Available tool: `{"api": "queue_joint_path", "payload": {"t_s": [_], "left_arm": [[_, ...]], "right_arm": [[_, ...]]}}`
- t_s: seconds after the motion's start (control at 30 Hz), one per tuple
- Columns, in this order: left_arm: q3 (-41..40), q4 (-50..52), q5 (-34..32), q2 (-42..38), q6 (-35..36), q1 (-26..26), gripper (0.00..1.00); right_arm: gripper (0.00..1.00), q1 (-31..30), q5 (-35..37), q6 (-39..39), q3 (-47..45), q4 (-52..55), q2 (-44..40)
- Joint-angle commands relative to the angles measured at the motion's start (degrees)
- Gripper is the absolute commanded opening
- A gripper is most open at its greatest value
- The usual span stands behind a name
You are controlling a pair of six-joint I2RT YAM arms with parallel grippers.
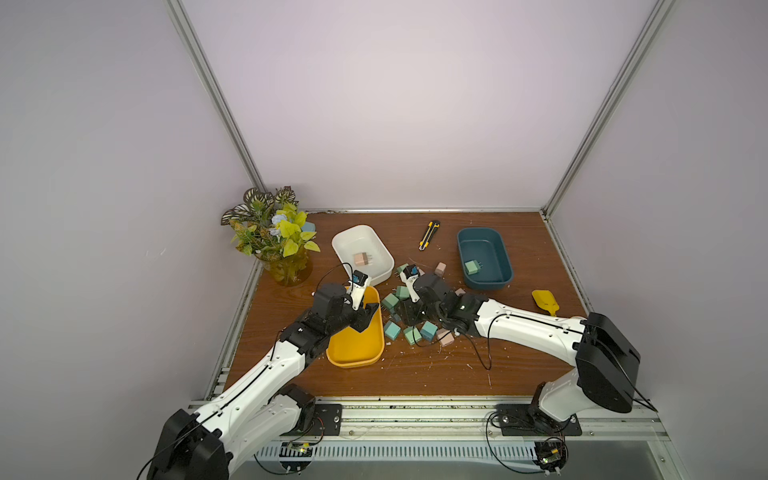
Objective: Place the plugs by color into the storage box
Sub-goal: Place the plug in the storage box.
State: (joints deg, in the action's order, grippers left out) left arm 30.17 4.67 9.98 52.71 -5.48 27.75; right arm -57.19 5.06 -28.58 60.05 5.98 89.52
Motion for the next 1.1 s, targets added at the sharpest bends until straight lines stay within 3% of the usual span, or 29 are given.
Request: {"api": "queue_joint_path", "payload": {"t_s": [0.0,0.3,0.43,0.57,1.07], "left_arm": [[1.0,1.4,-5.3,-3.3,-0.6,0.5,0.56],[-2.8,2.4,-17.1,-17.9,-0.6,0.5,0.59],[-5.7,0.6,-18.9,-23.4,-0.8,0.5,0.63],[-5.8,0.7,-19.8,-23.7,-0.6,0.5,0.64],[-5.7,0.0,-18.0,-21.2,-0.7,0.5,0.68]], "right_arm": [[0.47,-3.0,-3.4,3.4,3.7,-4.2,1.7],[0.49,-8.0,-9.9,5.9,6.8,-9.5,7.3],[0.56,-9.6,-10.8,8.5,11.4,-6.2,11.0],[0.77,-10.5,-9.5,9.2,13.2,-4.5,12.4],[0.74,-10.6,-4.3,7.9,11.9,-4.5,11.1]]}}
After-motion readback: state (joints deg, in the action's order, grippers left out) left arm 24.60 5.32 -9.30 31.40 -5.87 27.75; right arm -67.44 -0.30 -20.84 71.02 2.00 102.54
